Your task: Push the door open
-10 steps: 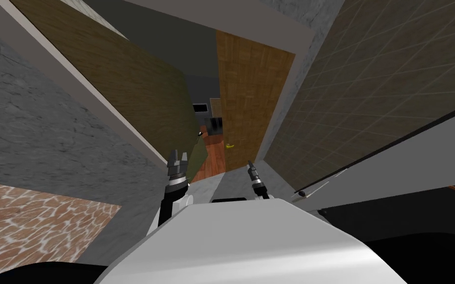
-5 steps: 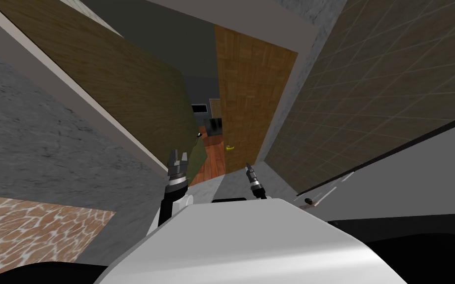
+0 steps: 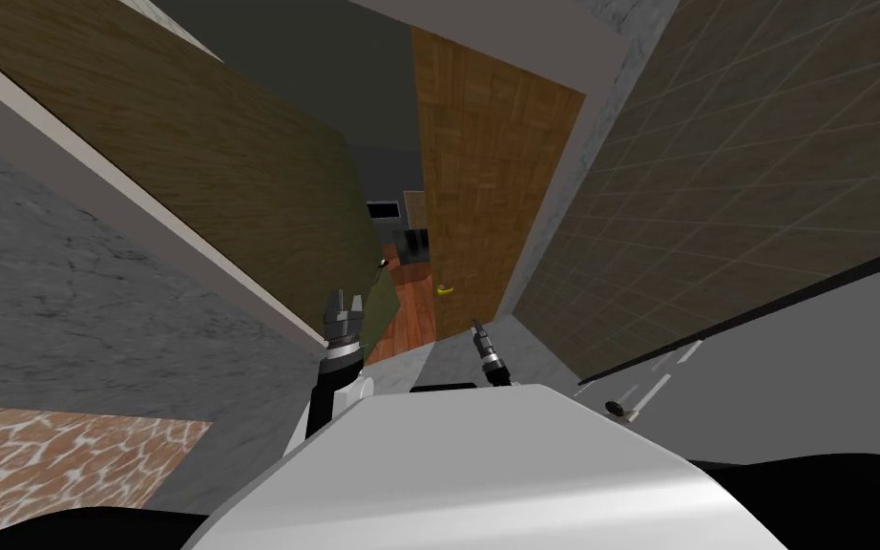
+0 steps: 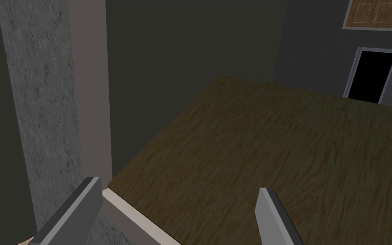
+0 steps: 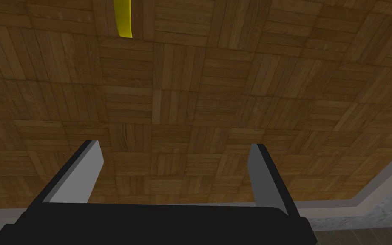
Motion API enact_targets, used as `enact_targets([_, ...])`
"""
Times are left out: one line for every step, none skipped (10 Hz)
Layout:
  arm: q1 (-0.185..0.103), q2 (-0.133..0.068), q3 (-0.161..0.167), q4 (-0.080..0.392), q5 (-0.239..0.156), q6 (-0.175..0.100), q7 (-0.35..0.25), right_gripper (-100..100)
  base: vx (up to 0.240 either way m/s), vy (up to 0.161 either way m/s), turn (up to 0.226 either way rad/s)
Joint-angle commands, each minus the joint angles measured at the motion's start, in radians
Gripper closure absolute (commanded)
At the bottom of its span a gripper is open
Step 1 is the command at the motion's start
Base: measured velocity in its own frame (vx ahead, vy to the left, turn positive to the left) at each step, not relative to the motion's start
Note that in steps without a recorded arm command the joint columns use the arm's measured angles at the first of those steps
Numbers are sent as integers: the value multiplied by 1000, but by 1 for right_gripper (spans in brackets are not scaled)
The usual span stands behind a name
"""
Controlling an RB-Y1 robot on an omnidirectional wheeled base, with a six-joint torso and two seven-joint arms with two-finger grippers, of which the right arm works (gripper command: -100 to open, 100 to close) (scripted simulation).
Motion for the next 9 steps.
enact_targets([-8, 5, 7, 41, 13, -13, -13, -100, 128, 24, -26])
enact_targets([-8, 5, 7, 41, 13, -13, -13, -100, 106, 16, -12])
enact_targets([-12, 8, 9, 57, 17, -17, -18, -100, 80, 13, -6])
enact_targets([-16, 10, 11, 73, 22, -21, -22, -100, 94, 15, -12])
enact_targets([-19, 12, 14, 88, 26, -26, -27, -100, 103, 3, -14])
enact_targets([-23, 14, 16, 104, 30, -30, -31, -100, 90, 0, -14])
enact_targets([-29, 19, 20, 130, 38, -38, -39, -100, 138, -2, -22])
enact_targets([-35, 25, 24, 157, 46, -46, -47, -100, 167, 3, -16])
enact_targets([-40, 30, 27, 182, 53, -53, -54, -100, 186, 21, -20])
